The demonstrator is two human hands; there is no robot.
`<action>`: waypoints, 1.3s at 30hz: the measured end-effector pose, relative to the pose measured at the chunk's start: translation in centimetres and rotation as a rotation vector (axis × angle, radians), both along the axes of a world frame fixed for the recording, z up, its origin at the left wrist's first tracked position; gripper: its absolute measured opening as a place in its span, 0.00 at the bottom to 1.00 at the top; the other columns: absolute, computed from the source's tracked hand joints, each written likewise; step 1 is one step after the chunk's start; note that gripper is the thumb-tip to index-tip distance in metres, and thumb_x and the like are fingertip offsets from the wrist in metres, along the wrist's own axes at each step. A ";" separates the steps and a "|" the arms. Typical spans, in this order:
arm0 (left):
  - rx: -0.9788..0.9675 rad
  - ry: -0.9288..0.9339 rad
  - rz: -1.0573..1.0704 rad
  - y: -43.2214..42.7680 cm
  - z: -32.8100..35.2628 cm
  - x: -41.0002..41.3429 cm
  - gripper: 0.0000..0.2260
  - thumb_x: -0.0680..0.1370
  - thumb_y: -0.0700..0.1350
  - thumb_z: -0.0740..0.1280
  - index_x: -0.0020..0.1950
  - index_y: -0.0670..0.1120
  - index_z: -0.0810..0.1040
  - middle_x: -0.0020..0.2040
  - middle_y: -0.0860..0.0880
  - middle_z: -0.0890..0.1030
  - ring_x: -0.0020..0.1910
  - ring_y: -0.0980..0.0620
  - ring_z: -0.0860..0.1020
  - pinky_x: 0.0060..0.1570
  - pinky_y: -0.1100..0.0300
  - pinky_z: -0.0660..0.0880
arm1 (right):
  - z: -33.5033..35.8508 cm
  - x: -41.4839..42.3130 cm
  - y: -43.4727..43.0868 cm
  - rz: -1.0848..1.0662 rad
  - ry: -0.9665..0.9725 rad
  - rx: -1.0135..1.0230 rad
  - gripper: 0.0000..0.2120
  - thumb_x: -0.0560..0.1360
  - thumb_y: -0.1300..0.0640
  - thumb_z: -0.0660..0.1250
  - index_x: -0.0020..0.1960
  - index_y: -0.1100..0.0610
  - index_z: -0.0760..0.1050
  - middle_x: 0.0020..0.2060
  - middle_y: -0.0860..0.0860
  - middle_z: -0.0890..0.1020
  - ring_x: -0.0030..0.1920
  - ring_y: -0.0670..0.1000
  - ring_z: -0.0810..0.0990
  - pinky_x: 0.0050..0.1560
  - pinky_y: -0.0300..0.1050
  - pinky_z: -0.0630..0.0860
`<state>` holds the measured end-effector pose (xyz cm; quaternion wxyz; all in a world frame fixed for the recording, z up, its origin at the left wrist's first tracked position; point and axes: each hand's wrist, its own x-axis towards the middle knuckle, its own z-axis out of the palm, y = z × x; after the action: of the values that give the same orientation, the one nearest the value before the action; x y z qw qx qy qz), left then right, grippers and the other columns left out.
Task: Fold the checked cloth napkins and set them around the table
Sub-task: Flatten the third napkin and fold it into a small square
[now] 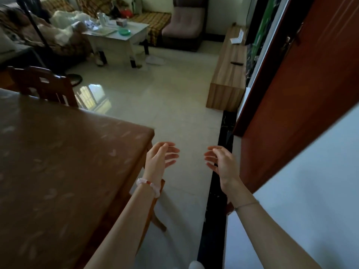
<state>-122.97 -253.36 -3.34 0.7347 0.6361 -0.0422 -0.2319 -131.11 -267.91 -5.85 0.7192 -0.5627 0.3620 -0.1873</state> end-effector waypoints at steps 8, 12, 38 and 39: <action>0.027 -0.027 0.050 -5.3 0.3 6.5 0.10 0.81 0.40 0.56 0.46 0.41 0.76 0.39 0.46 0.80 0.36 0.52 0.78 0.40 0.60 0.74 | -0.7 7.0 -5.7 0.061 -0.011 0.001 0.12 0.79 0.60 0.55 0.45 0.57 0.76 0.38 0.52 0.80 0.41 0.50 0.79 0.46 0.45 0.74; 0.010 -0.032 0.047 -7.6 0.0 11.6 0.10 0.81 0.40 0.55 0.46 0.42 0.75 0.40 0.45 0.80 0.37 0.51 0.78 0.41 0.60 0.74 | -0.3 11.3 -8.8 0.072 -0.021 -0.028 0.12 0.79 0.60 0.55 0.44 0.56 0.77 0.38 0.52 0.80 0.41 0.49 0.79 0.45 0.44 0.74; 0.027 -0.078 0.623 -20.1 1.4 37.5 0.11 0.81 0.40 0.54 0.46 0.43 0.76 0.40 0.46 0.80 0.38 0.51 0.79 0.42 0.58 0.75 | 4.3 47.3 -25.1 0.586 -0.190 0.010 0.12 0.78 0.62 0.55 0.44 0.56 0.77 0.37 0.53 0.81 0.39 0.48 0.79 0.42 0.42 0.75; 0.029 -0.078 0.661 -20.6 1.5 38.3 0.11 0.81 0.41 0.54 0.46 0.43 0.76 0.40 0.46 0.80 0.38 0.52 0.79 0.42 0.59 0.76 | 4.6 48.7 -25.6 0.621 -0.187 0.010 0.12 0.78 0.62 0.55 0.44 0.56 0.77 0.37 0.52 0.81 0.39 0.48 0.79 0.42 0.41 0.75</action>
<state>-84.62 -273.94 -1.81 0.7588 0.6342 0.1418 0.0431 -82.43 -293.47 -1.28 0.7748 -0.6231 0.1065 -0.0081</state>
